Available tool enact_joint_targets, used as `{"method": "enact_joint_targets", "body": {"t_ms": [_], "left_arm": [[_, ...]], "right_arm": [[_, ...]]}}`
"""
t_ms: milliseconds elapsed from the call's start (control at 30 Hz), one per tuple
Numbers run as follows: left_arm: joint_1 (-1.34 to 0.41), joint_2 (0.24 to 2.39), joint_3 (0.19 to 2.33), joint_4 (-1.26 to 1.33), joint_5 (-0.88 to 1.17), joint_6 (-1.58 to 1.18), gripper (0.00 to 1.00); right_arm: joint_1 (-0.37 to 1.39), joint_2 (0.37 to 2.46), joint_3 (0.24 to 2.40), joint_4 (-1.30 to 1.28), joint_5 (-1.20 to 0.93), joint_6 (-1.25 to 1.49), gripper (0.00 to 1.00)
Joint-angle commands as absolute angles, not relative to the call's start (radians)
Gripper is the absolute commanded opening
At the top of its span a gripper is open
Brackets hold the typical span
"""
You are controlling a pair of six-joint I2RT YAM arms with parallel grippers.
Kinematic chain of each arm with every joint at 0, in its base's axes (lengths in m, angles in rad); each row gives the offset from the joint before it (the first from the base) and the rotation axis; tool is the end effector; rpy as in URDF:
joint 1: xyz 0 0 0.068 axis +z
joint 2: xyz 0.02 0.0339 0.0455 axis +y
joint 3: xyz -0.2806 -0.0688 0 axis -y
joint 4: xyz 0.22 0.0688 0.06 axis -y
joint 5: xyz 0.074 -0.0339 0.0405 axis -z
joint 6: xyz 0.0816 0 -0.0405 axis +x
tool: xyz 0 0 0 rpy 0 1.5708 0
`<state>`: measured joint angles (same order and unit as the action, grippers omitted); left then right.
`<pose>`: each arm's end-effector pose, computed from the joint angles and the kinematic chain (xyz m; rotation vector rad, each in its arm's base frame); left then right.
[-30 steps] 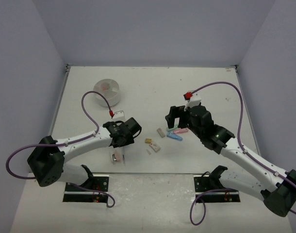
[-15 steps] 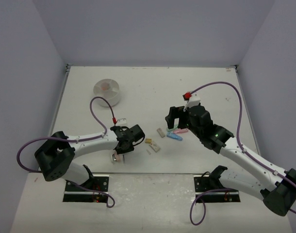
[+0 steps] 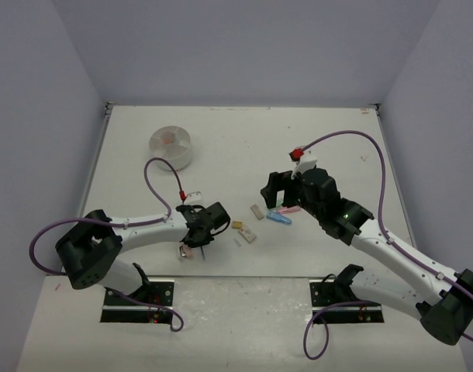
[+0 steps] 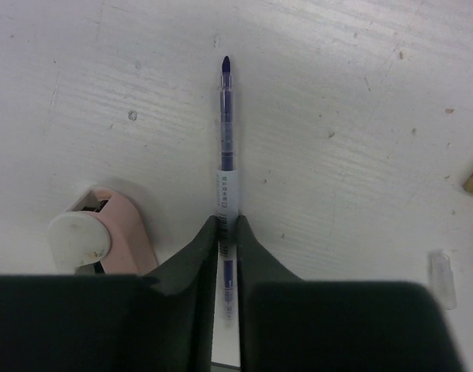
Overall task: Sort the stationery into containers
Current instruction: Pick up the pen from the center of the board, then pick up the pen cap from the center of the board.
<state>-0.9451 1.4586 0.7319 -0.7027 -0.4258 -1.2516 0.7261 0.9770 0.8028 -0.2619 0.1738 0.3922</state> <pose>0.1525 -0.1535 0.1442 -0.4526 2.6599 0.0953 0.1814 0.1422 0.3018 -0.2271 2.0288 0.5385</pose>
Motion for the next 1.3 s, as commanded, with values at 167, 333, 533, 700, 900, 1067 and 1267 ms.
{"method": "enact_joint_targets", "body": {"t_ms": [167,333,533,700,900,1067,1267], "left_arm": [[-0.962,1.429,0.744,-0.625,-0.437,-1.132,0.0],[-0.983,1.255,0.872,-0.683,-0.571,-0.956,0.0],[-0.983,1.027,0.939,-0.679,-0.655,-0.789,0.0],[-0.983,0.914,0.952,-0.703,-0.656,-0.7,0.0],[-0.983,0.699,0.893,-0.649,-0.608,-0.63,0.0],[-0.983,0.584,0.848,-0.635,-0.576,-0.622,0.0],[-0.983,0.642,0.83,-0.644,-0.555,-0.64,0.0]], "right_arm": [[0.724,0.951,0.837,-0.176,-0.098,0.36,0.95],[0.727,1.076,0.949,-0.352,-0.266,0.381,0.78],[0.834,1.263,1.059,-0.545,-0.071,0.422,0.65],[0.979,1.428,1.126,-0.566,0.029,0.442,0.61],[1.025,1.58,1.17,-0.568,0.072,0.476,0.46],[1.057,1.718,1.217,-0.589,0.103,0.472,0.37],[1.06,1.81,1.254,-0.612,0.118,0.475,0.34]]}}
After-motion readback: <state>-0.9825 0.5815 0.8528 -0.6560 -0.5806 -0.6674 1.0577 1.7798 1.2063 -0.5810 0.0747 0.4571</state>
